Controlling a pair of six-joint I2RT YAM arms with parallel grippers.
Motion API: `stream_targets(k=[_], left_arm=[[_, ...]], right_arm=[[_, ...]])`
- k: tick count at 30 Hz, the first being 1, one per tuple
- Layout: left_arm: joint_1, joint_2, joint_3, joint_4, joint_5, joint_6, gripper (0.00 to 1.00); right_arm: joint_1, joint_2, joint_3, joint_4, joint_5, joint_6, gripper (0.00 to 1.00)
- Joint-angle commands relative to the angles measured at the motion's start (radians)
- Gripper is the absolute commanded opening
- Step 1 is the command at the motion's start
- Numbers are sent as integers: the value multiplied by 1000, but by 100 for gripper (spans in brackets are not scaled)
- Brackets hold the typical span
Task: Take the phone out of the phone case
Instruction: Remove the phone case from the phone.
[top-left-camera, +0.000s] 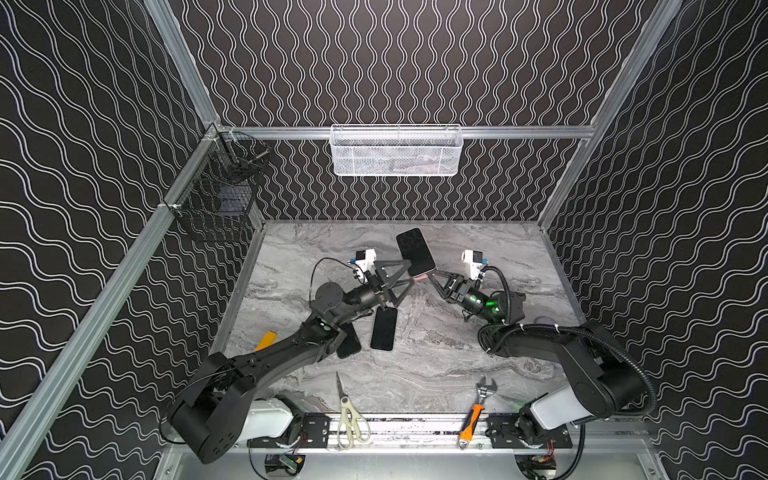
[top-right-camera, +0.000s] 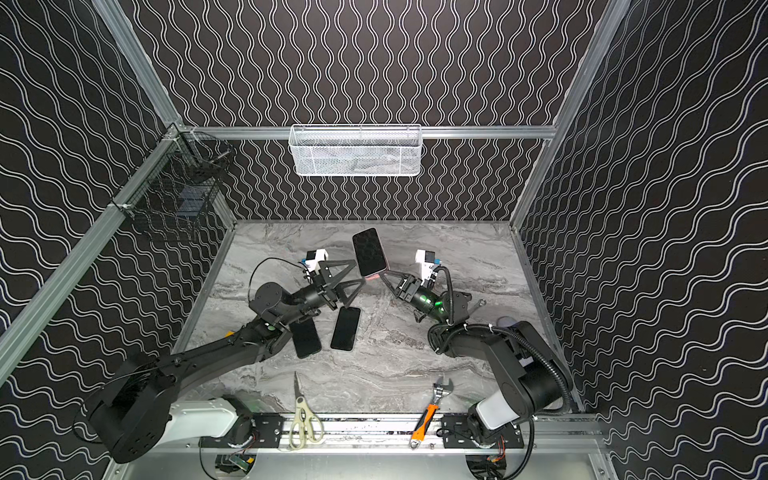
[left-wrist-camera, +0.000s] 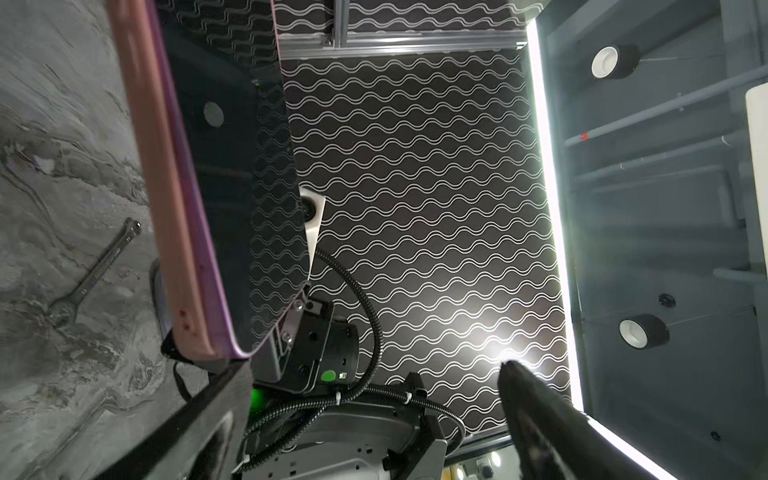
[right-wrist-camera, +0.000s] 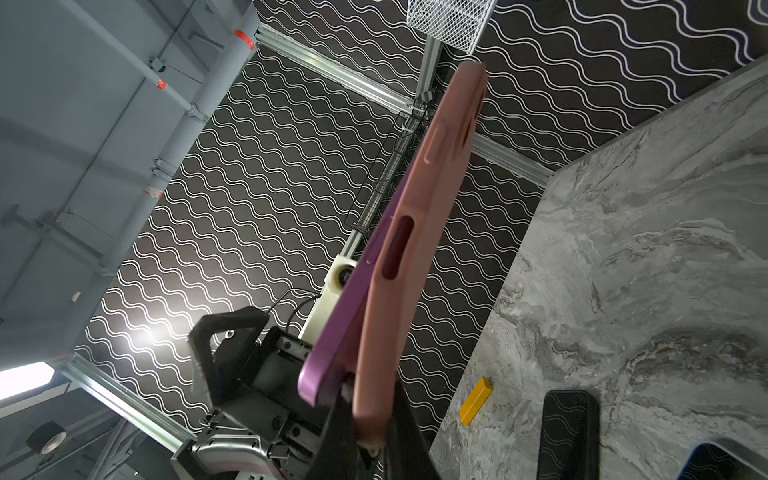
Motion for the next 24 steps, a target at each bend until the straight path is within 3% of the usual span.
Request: stream_targets(k=[1, 24], left_arm=[[-20, 7, 16, -29, -31, -5, 97], [-71, 53, 72, -97, -122, 1, 98]], right_arm=[[0, -13, -6, 44, 24, -29, 1], [12, -87, -72, -39, 99, -154, 0]])
